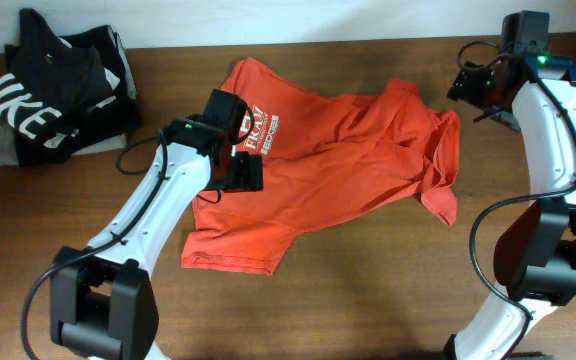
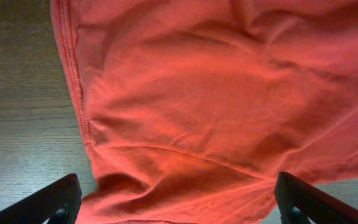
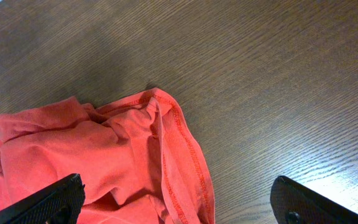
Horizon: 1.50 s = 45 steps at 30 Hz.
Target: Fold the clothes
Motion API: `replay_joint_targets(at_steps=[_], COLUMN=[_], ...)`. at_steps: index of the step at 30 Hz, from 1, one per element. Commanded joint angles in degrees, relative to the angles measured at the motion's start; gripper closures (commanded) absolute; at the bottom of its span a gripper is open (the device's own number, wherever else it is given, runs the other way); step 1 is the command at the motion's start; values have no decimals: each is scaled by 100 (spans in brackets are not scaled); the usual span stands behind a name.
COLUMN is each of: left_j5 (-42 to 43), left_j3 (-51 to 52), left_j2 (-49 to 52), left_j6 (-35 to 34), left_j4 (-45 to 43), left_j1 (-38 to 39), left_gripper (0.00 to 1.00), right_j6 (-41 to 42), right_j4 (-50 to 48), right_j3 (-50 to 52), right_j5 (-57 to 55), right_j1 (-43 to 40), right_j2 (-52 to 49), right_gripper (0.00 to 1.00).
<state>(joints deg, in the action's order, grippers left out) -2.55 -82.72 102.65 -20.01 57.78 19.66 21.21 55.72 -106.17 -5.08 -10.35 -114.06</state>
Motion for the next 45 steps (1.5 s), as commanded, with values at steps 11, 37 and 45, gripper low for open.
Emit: replay_joint_targets(at_steps=[11, 37, 45], left_j5=[22, 22, 26], left_j3=[319, 319, 319], left_j2=[4, 4, 87], left_j6=[127, 127, 125], left_j4=[186, 120, 79], left_j1=[22, 22, 22], left_gripper=[1, 1, 1], right_j6=[50, 50, 74], right_j4=[0, 0, -11], right_j3=[13, 15, 13], right_j5=[-31, -31, 372], right_j1=[20, 20, 22], right_j2=[28, 28, 28], right_gripper=[1, 1, 1])
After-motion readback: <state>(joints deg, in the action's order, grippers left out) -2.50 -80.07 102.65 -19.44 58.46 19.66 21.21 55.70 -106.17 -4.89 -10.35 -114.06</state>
